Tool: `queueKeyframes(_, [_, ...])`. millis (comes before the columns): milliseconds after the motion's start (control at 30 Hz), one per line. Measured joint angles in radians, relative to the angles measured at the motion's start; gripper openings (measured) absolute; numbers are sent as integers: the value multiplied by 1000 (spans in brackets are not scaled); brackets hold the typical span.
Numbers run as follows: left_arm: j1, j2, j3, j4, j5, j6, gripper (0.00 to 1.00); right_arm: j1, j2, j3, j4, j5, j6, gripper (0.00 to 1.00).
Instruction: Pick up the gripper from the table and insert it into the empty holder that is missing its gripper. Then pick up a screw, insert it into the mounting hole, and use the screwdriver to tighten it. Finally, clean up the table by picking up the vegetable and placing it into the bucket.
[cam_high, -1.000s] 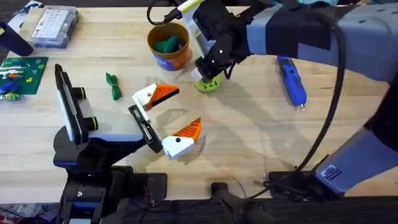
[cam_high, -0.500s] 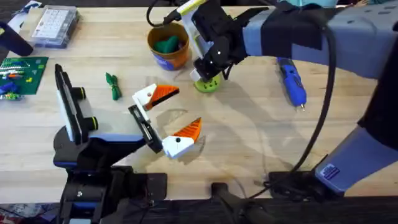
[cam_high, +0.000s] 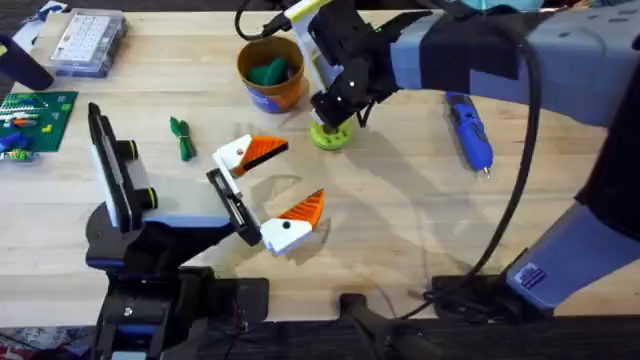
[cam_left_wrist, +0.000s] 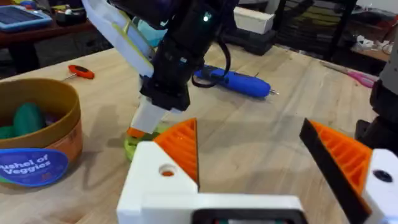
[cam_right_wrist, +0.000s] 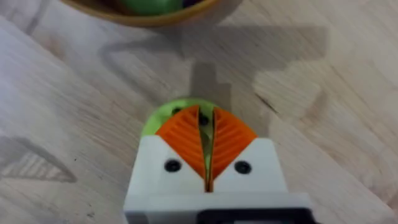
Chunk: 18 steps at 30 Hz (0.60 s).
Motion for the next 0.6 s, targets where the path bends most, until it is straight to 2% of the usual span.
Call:
queueKeyframes(67, [0, 0, 0, 0, 0, 0, 993, 0, 0, 2, 3, 2, 0, 11])
queueKeyframes(600, [0, 0, 0, 0, 0, 0, 993, -1, 0, 3, 3, 3, 0, 8])
